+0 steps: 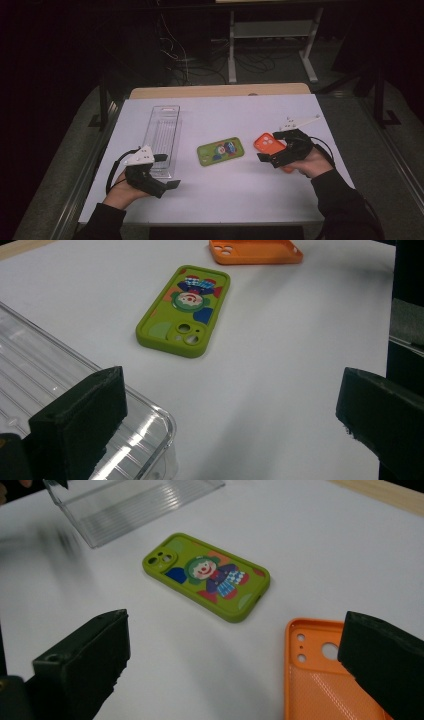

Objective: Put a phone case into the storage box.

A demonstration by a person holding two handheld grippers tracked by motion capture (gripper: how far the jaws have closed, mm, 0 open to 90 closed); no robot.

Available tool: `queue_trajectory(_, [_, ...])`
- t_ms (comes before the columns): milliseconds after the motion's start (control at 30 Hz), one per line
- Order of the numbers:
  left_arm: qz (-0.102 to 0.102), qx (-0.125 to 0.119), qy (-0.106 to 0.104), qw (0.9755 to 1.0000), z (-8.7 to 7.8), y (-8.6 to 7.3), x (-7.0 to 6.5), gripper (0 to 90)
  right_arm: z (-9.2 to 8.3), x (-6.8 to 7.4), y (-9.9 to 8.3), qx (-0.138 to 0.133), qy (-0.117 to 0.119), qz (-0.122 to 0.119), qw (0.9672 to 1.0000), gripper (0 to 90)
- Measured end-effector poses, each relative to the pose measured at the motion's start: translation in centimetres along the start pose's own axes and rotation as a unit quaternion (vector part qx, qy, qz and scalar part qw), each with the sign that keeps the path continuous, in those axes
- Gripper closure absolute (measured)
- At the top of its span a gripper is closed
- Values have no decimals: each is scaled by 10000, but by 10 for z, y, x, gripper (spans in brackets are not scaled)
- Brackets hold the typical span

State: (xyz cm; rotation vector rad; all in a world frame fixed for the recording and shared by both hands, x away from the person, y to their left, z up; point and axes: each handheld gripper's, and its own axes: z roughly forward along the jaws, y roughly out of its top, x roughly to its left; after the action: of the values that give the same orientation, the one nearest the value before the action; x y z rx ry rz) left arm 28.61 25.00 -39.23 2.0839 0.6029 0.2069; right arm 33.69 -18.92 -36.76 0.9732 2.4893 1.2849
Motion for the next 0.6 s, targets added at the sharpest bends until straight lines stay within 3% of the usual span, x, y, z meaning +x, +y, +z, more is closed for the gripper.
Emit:
queue_trajectory(433, [7,-9,-11,10000,0,0,1,0,5,-11,10,383,-157,180,9990,0])
queue_trajectory(600, [25,24,-18,10000,0,0,1,0,7,-20,12,475,-336,212,9981,0])
